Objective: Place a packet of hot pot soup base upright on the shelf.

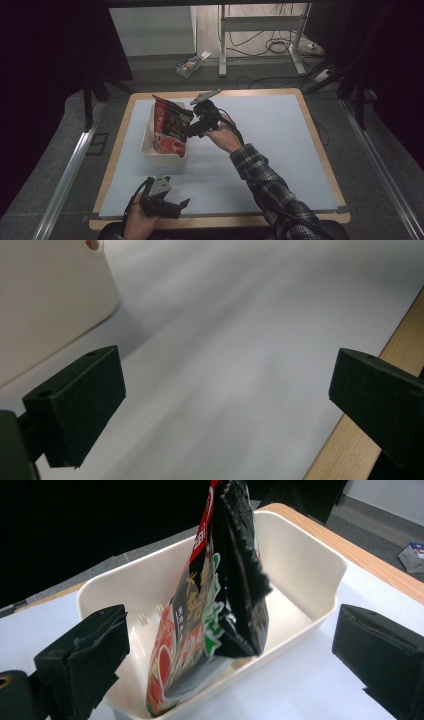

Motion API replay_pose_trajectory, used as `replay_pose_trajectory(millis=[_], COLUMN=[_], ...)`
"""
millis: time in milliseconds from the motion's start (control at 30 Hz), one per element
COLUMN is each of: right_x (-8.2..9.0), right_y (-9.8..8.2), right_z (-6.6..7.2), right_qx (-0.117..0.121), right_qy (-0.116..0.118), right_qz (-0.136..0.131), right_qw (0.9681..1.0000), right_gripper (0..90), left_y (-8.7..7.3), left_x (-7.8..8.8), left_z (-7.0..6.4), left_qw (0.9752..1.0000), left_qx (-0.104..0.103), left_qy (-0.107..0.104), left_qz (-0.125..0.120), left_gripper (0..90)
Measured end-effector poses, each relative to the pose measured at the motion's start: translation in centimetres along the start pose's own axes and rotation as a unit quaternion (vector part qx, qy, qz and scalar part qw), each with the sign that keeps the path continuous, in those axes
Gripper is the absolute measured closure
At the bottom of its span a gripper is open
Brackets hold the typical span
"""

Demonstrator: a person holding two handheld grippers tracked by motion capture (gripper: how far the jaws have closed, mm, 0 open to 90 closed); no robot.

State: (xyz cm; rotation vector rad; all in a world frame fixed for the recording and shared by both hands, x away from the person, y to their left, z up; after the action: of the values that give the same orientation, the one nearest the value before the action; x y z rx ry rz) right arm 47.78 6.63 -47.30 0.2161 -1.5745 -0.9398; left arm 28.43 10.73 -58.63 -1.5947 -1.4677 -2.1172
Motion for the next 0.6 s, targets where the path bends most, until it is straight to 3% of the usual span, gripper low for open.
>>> replay_pose_trajectory(millis=[333, 600], right_x=[1.2, 1.8], right_y=[-0.7, -1.5], right_z=[0.3, 0.4], right_qx=[0.017, 0.018], right_qy=[-0.013, -0.015], right_qz=[0.004, 0.005], right_qw=[0.9998, 0.9997], right_gripper=[1.7, 1.7], left_y=[0.0, 0.0], left_x=[0.0, -0.1], left_z=[-0.1, -0.1], left_qw=[1.0000, 1.0000], left_qx=[-0.002, -0.004], left_qy=[0.000, -0.001], left_qz=[0.000, 0.001], left_gripper=[1.7, 1.9])
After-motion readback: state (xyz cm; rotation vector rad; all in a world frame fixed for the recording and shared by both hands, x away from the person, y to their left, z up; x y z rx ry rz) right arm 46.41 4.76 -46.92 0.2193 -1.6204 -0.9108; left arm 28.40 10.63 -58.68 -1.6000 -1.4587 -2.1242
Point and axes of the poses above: each handheld gripper's, and its own axes: x roughly backward along the jaws, y roughly out of its top, z roughly to its left, the point moved 10 cm from there along -x, roughly forward along the jaws, and after that the axes turned 13 degrees about z, right-handed, at the moved point
